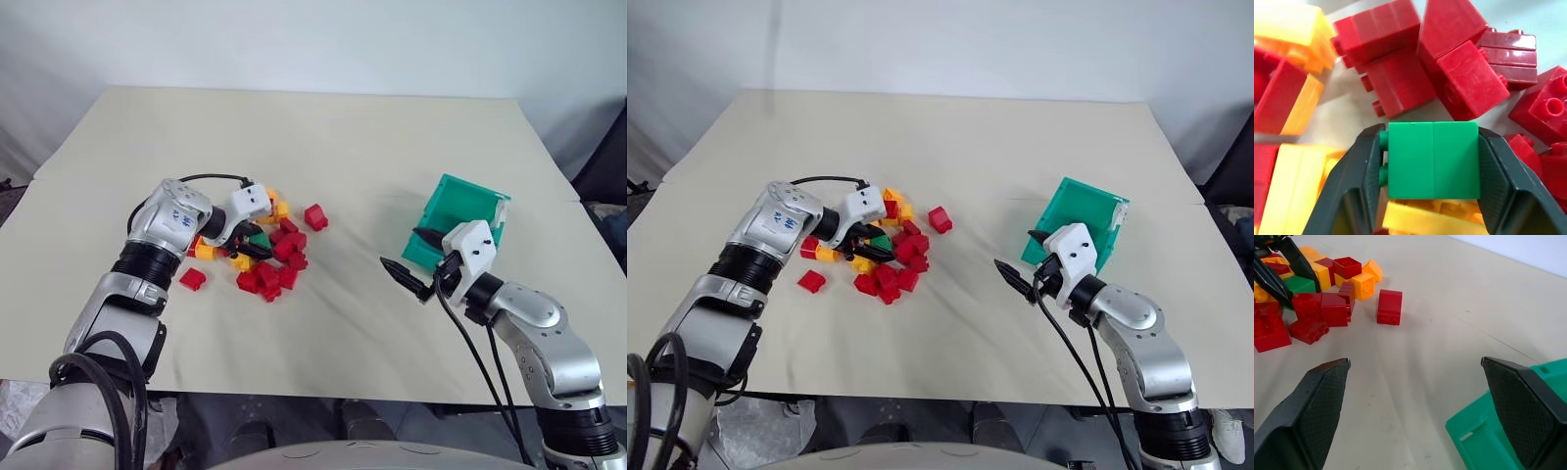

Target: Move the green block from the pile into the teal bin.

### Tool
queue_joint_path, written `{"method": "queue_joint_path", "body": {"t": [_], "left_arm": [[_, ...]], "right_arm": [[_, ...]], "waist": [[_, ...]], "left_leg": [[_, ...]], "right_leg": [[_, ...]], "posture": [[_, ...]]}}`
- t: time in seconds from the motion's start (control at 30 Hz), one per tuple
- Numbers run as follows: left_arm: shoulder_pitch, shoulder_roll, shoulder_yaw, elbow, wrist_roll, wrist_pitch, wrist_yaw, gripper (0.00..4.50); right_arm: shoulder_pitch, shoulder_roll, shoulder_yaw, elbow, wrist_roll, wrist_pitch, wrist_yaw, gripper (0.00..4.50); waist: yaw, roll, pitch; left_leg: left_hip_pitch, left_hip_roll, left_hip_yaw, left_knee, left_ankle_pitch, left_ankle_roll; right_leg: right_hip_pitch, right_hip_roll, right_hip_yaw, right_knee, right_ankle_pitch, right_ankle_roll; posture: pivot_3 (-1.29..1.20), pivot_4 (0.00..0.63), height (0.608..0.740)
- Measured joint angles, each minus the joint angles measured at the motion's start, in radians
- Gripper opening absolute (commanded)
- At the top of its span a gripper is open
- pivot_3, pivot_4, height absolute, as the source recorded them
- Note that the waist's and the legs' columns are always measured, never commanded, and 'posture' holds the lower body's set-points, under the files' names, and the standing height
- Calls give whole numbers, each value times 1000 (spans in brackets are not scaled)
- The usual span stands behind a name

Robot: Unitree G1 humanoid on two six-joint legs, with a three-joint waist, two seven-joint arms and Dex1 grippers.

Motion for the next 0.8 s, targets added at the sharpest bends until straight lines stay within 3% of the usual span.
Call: {"method": "queue_joint_path", "body": {"t": [0.17,0.33,0.47,0.7,0.8], "left_arm": [[3,10,153,-80,-177,14,-113,2143],[27,20,184,-245,-284,77,-184,2143],[56,-54,153,-326,-309,83,-174,2143],[80,-209,-7,-347,-248,-26,-123,2143],[83,-255,-64,-274,-192,-103,-89,3152]], "right_arm": [[2,-11,-5,-1,1,0,2,4500],[7,-30,-15,-1,3,0,14,4500],[4,-56,-48,3,9,0,33,4500],[23,-114,-100,4,15,6,53,4500],[55,-139,-137,-12,32,28,61,4500]], "waist": [[9,0,0],[24,0,0],[35,0,0],[46,0,0],[48,0,0]], "left_leg": [[-2,0,0,0,0,0],[-2,-1,0,0,-1,-1],[-2,-1,0,2,-1,-1],[-1,-2,0,2,-1,-1],[-1,-2,1,2,-1,-1]], "right_leg": [[-1,-1,-1,-1,0,0],[0,-2,0,-3,0,0],[1,-2,-1,-3,0,0],[1,-1,1,-4,0,1],[1,-1,1,-4,0,1]], "posture": [[0,150,740],[0,150,740],[0,150,740],[0,150,740],[0,150,740]]}}
